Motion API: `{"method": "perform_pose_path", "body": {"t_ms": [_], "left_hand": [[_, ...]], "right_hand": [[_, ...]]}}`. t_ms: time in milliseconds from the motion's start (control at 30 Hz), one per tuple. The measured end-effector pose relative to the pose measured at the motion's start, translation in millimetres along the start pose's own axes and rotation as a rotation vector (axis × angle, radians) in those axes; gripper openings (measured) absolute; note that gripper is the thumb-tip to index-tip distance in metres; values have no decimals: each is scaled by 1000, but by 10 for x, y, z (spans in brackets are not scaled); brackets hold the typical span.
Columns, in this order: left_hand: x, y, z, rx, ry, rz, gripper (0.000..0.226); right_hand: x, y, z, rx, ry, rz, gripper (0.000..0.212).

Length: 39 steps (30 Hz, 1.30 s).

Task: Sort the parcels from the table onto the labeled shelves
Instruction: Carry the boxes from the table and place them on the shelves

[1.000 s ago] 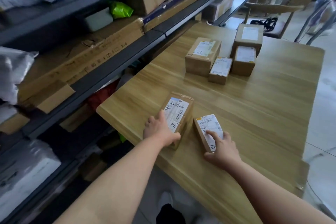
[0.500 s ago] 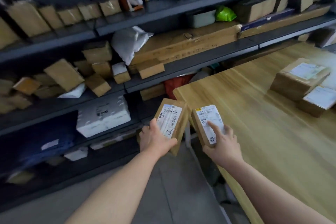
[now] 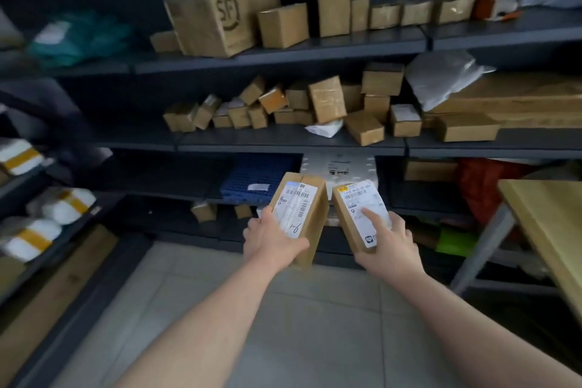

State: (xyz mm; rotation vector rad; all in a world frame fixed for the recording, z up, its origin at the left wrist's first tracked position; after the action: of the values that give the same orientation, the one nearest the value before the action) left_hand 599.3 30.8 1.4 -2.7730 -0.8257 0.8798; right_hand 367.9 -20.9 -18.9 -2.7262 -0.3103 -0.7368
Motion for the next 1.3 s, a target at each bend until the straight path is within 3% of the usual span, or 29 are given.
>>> {"method": "perform_pose_path", "body": {"t_ms": [300,600,900,1300], "left_hand": [[1613,-16,-1152,-163,-103,-154,101],[2693,-22,-1900,-356,-197,-366,99],[3104,504,-2724,-524,-216,-585,102],[3406,1044,-3824,-693,-217,-708,99]], "right_hand": [[1734,198,895,124,-45,-230,90],[3078,563,1498,234,-49,-495,89],[4438,1449,1837,321,-19,-736,89],[6068,2173,1933,439,20,-1038,87]]}}
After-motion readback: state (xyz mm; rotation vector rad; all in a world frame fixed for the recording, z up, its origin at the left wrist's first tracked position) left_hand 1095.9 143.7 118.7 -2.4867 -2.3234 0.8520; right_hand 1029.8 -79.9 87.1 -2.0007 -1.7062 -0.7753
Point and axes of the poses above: each hand's wrist, its own y-axis towards the middle knuckle, its own z-axis out of the palm, x = y × z, the point moved 4 cm from there along y, towards the middle knuckle, and after that the axes turned 11 degrees about x, right-handed, at the moved point
